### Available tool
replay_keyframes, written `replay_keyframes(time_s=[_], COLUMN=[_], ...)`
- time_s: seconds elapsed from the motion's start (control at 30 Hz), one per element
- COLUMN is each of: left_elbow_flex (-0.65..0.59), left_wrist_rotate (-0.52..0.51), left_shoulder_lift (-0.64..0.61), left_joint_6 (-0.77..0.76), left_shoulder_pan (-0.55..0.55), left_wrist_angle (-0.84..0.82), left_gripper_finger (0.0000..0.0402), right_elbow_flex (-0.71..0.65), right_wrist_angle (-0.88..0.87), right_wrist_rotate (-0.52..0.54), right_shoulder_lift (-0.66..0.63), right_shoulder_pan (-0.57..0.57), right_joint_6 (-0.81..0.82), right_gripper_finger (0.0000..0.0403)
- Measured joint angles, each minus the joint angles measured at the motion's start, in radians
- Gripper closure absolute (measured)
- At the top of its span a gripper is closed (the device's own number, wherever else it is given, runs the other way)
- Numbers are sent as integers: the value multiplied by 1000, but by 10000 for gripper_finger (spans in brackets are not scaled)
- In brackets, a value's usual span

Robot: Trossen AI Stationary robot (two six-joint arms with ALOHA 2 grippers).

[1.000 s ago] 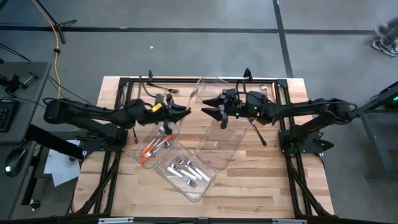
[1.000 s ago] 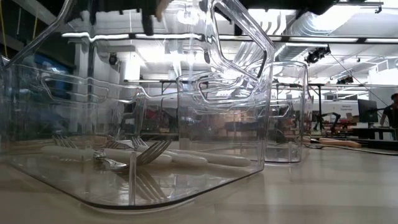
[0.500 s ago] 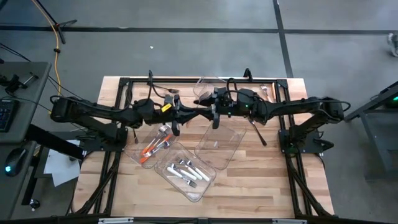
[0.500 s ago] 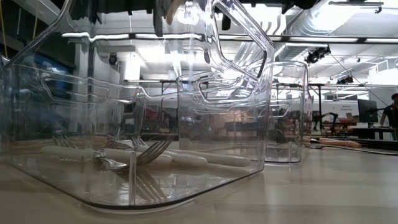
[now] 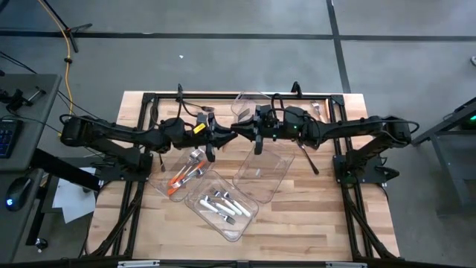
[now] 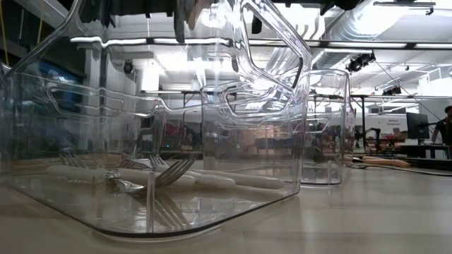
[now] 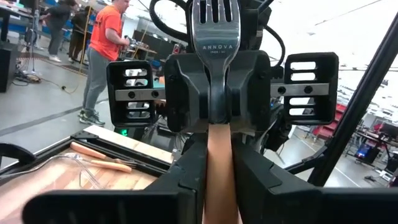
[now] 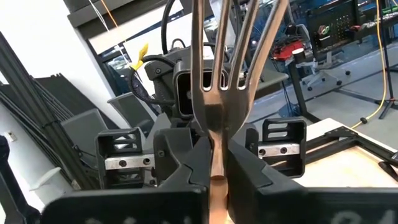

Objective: Sort silverware by color (type)
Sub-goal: Put the light orange fork into the middle right transparent bin

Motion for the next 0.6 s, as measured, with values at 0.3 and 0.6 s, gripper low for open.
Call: replay_keyframes(time_s=[0.3, 0.6], left_elbow_flex=[0, 0], left_wrist_rotate=[5, -13], left_shoulder_lift=[-89, -361], left_joint_6=[-24, 48], left_shoulder_pan=[27, 80], left_wrist_angle=[-157, -540], left_gripper_finger=[303, 263], right_elbow_flex=[0, 0], right_wrist_angle=[-164, -542], right_wrist_rotate=[0, 51], right_shoulder_lift=[-73, -275], right_shoulder_pan=[-11, -38], right_joint_6=[-84, -174], right_gripper_finger=[393, 393])
